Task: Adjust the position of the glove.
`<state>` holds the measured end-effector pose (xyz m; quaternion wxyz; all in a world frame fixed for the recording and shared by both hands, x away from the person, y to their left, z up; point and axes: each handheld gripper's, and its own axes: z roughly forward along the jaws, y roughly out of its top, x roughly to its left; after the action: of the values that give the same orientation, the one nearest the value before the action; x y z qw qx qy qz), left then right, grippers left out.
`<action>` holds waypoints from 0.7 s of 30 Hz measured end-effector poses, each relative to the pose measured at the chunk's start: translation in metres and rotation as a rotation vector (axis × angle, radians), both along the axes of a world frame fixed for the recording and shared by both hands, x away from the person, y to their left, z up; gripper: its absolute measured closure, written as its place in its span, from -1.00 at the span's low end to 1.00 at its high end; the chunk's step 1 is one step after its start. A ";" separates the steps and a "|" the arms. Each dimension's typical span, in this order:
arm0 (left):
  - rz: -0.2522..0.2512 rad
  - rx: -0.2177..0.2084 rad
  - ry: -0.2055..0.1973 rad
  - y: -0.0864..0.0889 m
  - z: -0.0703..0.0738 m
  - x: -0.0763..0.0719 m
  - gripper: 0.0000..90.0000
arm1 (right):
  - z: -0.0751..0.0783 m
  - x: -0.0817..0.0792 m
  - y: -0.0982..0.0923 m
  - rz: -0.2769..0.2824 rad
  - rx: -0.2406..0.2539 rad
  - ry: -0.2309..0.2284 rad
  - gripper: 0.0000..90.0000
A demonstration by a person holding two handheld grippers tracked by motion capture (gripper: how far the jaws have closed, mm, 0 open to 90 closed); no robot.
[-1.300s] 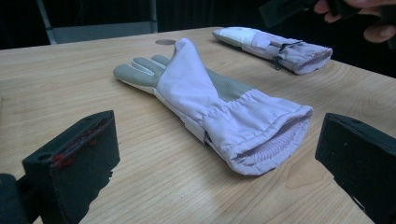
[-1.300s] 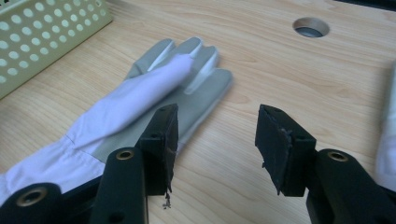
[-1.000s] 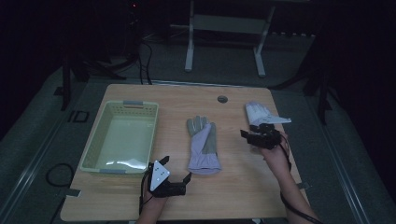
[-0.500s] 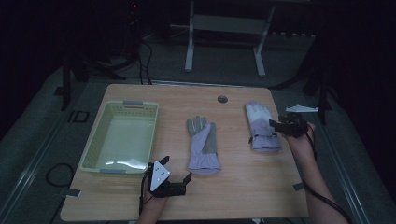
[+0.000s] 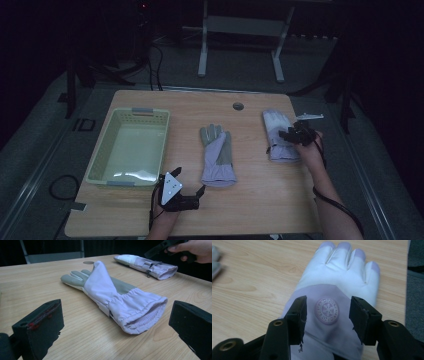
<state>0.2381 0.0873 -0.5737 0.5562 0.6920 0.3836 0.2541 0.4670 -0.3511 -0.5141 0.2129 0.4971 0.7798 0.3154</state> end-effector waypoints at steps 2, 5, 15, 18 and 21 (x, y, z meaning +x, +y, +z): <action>0.001 0.000 0.000 0.000 0.000 0.000 -1.00 | -0.003 0.002 0.001 -0.004 -0.001 0.001 0.07; 0.002 0.003 -0.003 0.000 0.000 0.000 -1.00 | -0.014 0.007 0.000 -0.019 0.001 0.037 0.06; -0.001 0.004 -0.005 -0.001 0.000 -0.001 -1.00 | -0.022 0.009 -0.001 0.001 0.023 0.098 0.37; -0.002 0.007 -0.006 -0.001 0.000 -0.001 -1.00 | -0.022 0.009 0.000 -0.006 0.031 0.103 0.45; -0.003 0.007 -0.006 -0.001 0.000 -0.001 -1.00 | -0.021 0.009 0.001 -0.011 0.041 0.111 0.53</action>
<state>0.2373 0.0864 -0.5737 0.5553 0.6937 0.3802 0.2567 0.4760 -0.3502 -0.5356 0.1607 0.5225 0.7810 0.3019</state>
